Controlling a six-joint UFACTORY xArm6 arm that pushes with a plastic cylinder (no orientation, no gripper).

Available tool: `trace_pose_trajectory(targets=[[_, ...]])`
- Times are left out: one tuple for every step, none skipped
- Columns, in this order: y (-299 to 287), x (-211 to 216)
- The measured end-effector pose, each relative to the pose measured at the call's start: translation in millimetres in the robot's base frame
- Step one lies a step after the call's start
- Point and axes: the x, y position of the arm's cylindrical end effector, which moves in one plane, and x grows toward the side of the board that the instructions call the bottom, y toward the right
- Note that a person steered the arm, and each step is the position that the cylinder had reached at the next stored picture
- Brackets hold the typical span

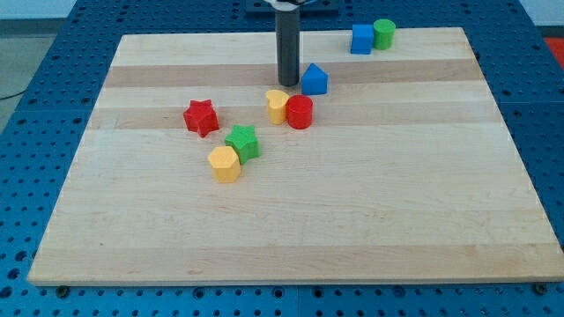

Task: Slide the blue triangle to the top center of the board

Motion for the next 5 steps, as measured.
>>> trace_pose_trajectory(targets=[[2.3,32.5],[21.4,39.1],[43.4,24.9],[44.0,0.5],[43.9,-23.6]])
